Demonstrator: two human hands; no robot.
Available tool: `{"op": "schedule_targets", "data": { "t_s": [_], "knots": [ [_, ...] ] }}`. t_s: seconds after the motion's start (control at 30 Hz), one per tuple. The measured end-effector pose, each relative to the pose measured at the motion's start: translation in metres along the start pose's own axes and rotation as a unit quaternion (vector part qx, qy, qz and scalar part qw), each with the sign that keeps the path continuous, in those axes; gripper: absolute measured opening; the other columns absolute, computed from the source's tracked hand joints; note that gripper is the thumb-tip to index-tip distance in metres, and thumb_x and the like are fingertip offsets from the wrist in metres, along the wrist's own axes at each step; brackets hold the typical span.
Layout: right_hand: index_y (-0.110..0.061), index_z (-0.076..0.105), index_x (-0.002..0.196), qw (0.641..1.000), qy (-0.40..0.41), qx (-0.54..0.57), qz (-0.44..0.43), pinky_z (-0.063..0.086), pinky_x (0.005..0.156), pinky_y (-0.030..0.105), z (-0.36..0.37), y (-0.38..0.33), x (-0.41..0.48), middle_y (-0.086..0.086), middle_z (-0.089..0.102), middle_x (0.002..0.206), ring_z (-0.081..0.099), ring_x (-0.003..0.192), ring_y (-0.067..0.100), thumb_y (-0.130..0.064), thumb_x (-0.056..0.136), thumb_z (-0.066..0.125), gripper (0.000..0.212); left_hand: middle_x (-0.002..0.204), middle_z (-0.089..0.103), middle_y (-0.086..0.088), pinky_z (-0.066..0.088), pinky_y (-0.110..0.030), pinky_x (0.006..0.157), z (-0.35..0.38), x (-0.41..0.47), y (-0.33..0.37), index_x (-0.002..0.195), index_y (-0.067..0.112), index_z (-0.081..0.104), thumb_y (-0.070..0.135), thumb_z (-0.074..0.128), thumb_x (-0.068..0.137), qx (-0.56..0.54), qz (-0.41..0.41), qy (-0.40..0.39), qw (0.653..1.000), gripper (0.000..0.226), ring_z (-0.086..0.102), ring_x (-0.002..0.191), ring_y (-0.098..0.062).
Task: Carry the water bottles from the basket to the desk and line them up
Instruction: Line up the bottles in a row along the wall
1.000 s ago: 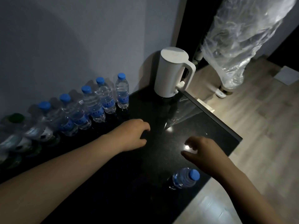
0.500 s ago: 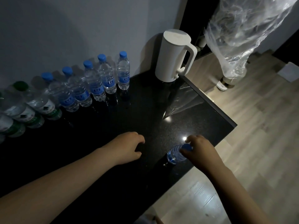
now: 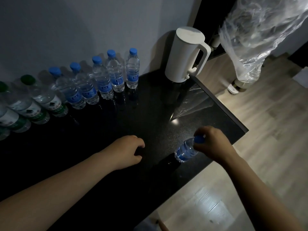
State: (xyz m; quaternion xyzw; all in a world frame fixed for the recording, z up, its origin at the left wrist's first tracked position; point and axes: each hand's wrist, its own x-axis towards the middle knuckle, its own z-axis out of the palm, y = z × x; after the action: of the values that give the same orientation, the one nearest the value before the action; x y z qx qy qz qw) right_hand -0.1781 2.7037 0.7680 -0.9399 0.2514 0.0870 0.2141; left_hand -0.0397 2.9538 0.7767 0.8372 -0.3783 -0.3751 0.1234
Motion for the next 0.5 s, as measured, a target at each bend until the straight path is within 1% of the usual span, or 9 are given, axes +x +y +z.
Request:
{"op": "schedule_targets", "data": {
  "t_s": [0.1, 0.27, 0.3, 0.43, 0.5],
  "knots": [
    [-0.021, 0.058, 0.110, 1.000, 0.013, -0.011, -0.025, 0.052, 0.081, 0.028, -0.017, -0.006, 0.017, -0.002, 0.055, 0.108, 0.055, 0.096, 0.012, -0.022, 0.080, 0.070, 0.032, 0.123, 0.050, 0.010, 0.050, -0.028, 0.093, -0.004, 0.002, -0.003, 0.126, 0.029, 0.052, 0.031, 0.064, 0.086, -0.004, -0.001, 0.014, 1.000, 0.042, 0.053, 0.107, -0.006],
    [-0.015, 0.061, 0.099, 0.998, 0.047, -0.007, -0.041, 0.050, 0.071, 0.025, -0.041, -0.028, 0.055, -0.001, 0.058, 0.094, 0.058, 0.083, 0.012, -0.023, 0.081, 0.071, 0.022, 0.120, 0.051, 0.010, 0.050, -0.029, 0.093, -0.018, 0.005, -0.009, 0.125, 0.027, 0.054, 0.030, 0.064, 0.086, -0.016, -0.008, 0.041, 0.999, 0.039, 0.054, 0.107, -0.007],
    [-0.014, 0.061, 0.096, 0.998, 0.052, -0.008, -0.041, 0.051, 0.070, 0.026, -0.046, -0.033, 0.066, -0.001, 0.060, 0.092, 0.059, 0.081, 0.012, -0.023, 0.081, 0.071, 0.020, 0.120, 0.051, 0.010, 0.050, -0.029, 0.093, -0.021, 0.006, -0.011, 0.124, 0.027, 0.055, 0.030, 0.064, 0.086, -0.017, -0.010, 0.044, 0.999, 0.039, 0.054, 0.107, -0.007],
    [-0.012, 0.062, 0.085, 0.997, 0.058, -0.007, -0.042, 0.059, 0.067, 0.037, -0.060, -0.056, 0.112, 0.005, 0.064, 0.083, 0.064, 0.072, 0.018, -0.027, 0.078, 0.074, 0.021, 0.117, 0.051, 0.011, 0.051, -0.028, 0.091, -0.036, 0.013, -0.023, 0.122, 0.028, 0.056, 0.032, 0.065, 0.085, -0.020, -0.022, 0.062, 0.998, 0.038, 0.054, 0.104, -0.006],
    [-0.010, 0.063, 0.079, 0.997, 0.066, -0.016, -0.043, 0.058, 0.063, 0.036, -0.067, -0.069, 0.134, 0.007, 0.065, 0.076, 0.066, 0.069, 0.020, -0.027, 0.077, 0.075, 0.021, 0.116, 0.051, 0.011, 0.050, -0.027, 0.090, -0.045, 0.017, -0.031, 0.123, 0.028, 0.056, 0.032, 0.065, 0.085, -0.020, -0.031, 0.068, 0.997, 0.038, 0.054, 0.103, -0.006]
  ]
}}
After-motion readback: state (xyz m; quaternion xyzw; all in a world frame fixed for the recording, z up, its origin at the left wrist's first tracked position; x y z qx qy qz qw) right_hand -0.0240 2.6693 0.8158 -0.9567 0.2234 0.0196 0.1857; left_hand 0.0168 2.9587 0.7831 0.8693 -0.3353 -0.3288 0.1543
